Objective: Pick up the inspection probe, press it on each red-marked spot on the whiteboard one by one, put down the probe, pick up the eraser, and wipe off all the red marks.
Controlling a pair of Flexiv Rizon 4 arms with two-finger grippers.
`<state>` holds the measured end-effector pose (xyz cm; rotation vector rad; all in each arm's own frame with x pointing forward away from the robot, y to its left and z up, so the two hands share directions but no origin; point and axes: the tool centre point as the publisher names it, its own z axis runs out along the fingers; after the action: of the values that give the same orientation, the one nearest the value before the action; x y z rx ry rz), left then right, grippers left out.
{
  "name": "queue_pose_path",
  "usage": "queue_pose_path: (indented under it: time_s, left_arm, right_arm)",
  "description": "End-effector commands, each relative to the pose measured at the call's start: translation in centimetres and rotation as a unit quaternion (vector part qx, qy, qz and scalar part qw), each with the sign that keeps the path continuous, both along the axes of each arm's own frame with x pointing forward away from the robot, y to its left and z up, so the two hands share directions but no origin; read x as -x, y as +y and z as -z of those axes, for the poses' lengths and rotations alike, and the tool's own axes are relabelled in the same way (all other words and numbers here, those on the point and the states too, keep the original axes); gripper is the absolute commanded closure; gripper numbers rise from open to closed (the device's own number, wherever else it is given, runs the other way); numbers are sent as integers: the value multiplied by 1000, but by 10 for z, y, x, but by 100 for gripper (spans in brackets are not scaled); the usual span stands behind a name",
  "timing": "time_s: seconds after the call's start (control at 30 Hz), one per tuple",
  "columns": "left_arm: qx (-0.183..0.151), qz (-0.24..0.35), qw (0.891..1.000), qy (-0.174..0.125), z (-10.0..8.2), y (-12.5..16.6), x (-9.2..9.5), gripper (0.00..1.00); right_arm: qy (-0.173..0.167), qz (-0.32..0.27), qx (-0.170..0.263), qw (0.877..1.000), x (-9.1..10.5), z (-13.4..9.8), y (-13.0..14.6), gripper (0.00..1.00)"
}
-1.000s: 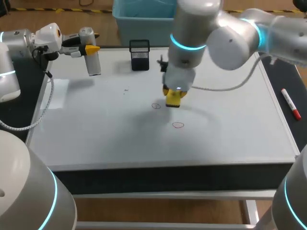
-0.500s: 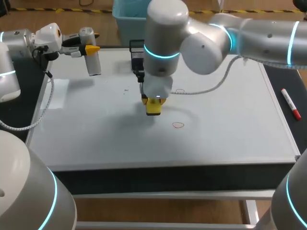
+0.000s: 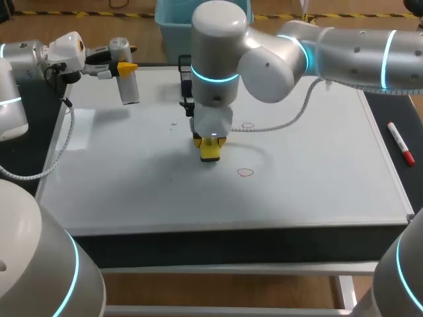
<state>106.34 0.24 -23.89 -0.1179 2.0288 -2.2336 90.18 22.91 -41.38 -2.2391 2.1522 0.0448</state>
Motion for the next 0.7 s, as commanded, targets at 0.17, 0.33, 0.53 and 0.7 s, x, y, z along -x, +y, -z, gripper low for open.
queue_pose_path:
  time_s: [0.17,0.33,0.53,0.7]
  left_arm:
    - [1,2,1000,0,0,1,-1,100]
    - [1,2,1000,0,0,1,-1,100]
    - [1,2,1000,0,0,1,-1,100]
    - [1,2,1000,0,0,1,-1,100]
  right_arm:
    - [9,0,-1,1000,-2,7,-4,100]
    - [13,-4,-2,1000,1,10,-5,100]
    - [12,-3,1,1000,1,12,-9,100]
    - [7,4,8,1000,1,14,-17,100]
